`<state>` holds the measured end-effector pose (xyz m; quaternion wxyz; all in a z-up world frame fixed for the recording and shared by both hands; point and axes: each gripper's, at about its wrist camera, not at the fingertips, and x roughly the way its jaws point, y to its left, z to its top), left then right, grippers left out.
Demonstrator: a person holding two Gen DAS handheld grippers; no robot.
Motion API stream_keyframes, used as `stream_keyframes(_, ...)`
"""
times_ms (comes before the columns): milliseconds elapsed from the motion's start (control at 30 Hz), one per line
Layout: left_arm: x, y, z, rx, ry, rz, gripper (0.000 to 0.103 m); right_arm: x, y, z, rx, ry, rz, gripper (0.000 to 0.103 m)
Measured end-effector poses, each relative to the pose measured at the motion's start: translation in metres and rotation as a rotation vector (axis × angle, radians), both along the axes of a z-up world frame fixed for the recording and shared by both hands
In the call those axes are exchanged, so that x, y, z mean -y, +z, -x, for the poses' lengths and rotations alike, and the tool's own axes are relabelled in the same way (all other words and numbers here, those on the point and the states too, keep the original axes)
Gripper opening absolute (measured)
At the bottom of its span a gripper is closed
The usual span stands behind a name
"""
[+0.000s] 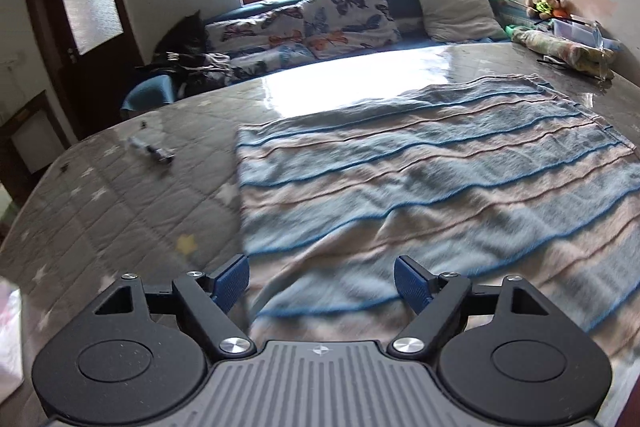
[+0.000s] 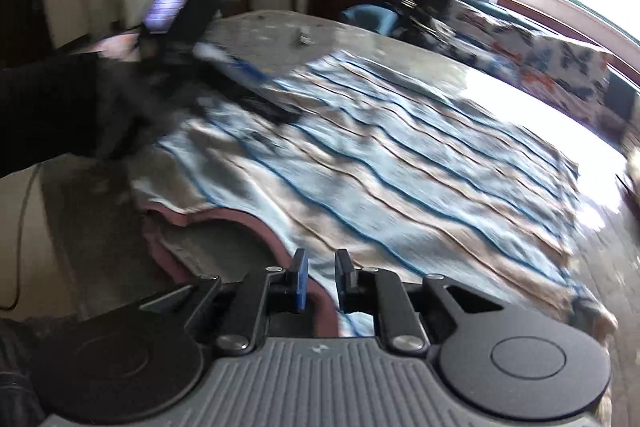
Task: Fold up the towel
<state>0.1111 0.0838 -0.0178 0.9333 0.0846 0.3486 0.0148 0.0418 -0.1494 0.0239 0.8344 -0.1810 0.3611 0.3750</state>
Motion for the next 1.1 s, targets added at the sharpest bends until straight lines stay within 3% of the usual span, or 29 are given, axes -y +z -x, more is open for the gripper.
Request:
stream_keyframes(267, -0.022, 0.002, 0.029, 0.031, 0.087, -0.022, 0.084, 0.021, -0.016, 0.002, -0.067, -0.061, 0.039, 0.016)
stream_keyframes(600, -0.035, 0.0, 0.045, 0.054, 0.148, -0.057, 0.089, 0.041, -0.006, 0.006, -0.09, -0.099, 0.015, 0.021)
stream_keyframes(700, -0.037, 0.0, 0.048, 0.061, 0.163, -0.064, 0.09, 0.05, -0.003, -0.012, -0.041, -0.171, 0.006, 0.028)
stream_keyframes(1033, -0.042, -0.002, 0.053, 0.068, 0.188, -0.059, 0.092, 0.091, -0.018, -0.094, 0.046, -0.464, 0.003, 0.027)
stream_keyframes(1100, -0.043, -0.002, 0.054, 0.069, 0.188, -0.057, 0.093, 0.103, -0.024, -0.095, 0.026, -0.493, 0.014, 0.027)
